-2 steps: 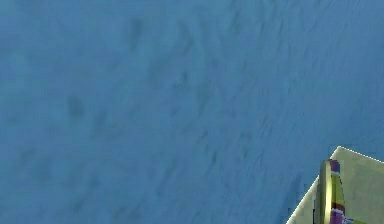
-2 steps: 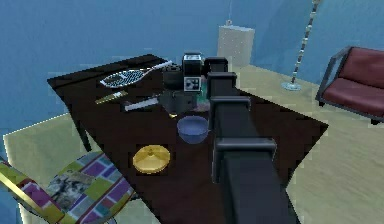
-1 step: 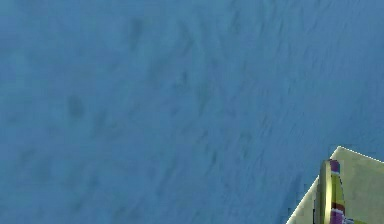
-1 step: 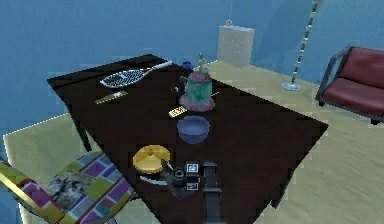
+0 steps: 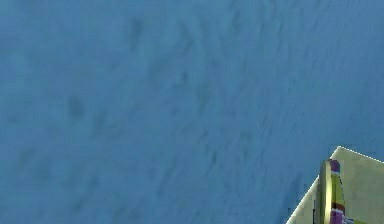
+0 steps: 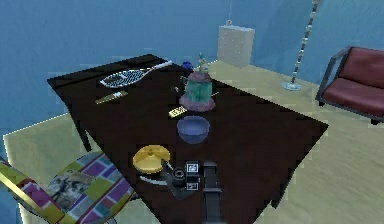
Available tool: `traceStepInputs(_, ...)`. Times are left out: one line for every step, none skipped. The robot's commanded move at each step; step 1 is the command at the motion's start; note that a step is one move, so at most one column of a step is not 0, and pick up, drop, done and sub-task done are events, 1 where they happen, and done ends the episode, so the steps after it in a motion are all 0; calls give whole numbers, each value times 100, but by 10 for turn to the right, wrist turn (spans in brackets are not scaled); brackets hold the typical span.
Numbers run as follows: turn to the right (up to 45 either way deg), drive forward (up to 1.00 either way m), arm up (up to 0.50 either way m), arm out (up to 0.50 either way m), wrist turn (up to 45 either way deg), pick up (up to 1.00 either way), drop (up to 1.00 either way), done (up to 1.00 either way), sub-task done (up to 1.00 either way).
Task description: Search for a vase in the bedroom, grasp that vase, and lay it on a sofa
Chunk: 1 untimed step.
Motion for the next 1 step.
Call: traceStepInputs(0,0,10,0,0,0,0,0,0)
